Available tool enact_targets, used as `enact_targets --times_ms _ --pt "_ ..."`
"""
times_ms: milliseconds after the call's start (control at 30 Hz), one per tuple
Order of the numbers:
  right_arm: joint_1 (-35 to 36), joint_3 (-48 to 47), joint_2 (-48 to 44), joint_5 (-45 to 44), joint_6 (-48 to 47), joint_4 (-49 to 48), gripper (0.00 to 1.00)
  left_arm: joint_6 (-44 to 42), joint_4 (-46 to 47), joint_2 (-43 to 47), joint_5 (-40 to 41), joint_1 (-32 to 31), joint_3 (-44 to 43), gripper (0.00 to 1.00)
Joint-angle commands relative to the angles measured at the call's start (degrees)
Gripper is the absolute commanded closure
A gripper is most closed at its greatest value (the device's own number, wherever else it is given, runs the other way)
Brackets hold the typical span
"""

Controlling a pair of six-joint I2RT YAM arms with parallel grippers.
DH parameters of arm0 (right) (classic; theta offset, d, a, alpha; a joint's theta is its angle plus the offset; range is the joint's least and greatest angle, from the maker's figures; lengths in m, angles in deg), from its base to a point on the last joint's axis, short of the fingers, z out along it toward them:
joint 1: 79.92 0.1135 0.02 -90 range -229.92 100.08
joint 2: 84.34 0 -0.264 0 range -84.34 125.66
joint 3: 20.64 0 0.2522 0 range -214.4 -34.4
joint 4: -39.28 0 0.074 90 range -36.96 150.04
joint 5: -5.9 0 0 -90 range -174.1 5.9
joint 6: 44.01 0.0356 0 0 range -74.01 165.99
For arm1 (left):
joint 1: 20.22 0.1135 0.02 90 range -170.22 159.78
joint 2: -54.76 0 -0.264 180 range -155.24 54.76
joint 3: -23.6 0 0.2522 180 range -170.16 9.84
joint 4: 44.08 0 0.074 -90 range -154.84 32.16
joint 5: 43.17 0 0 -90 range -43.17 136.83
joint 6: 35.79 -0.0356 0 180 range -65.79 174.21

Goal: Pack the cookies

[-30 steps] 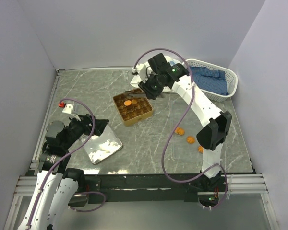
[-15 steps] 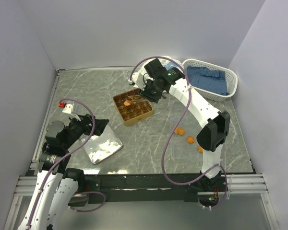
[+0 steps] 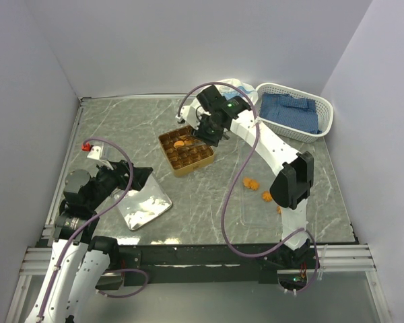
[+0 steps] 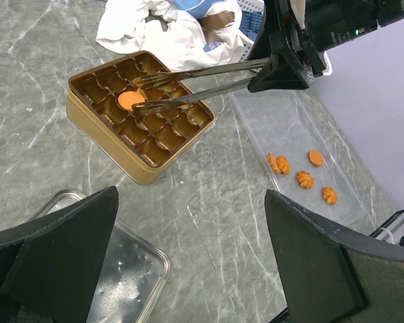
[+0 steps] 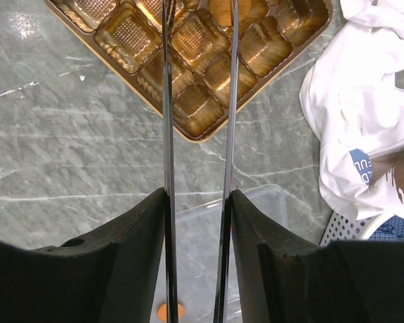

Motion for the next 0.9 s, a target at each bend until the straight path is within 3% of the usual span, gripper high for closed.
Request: enact_targets --times_ms 0,867 --pt "0.8 -3.35 0.26 -0.84 -1.18 -1.59 0.52 -0.84 2.37 0.26 -0.37 0.34 0.06 0.04" --pt "0.89 -5.11 1.23 -1.36 1.64 -3.7 0.61 -0.84 2.28 0.44 -0.37 0.34 0.07 0.04"
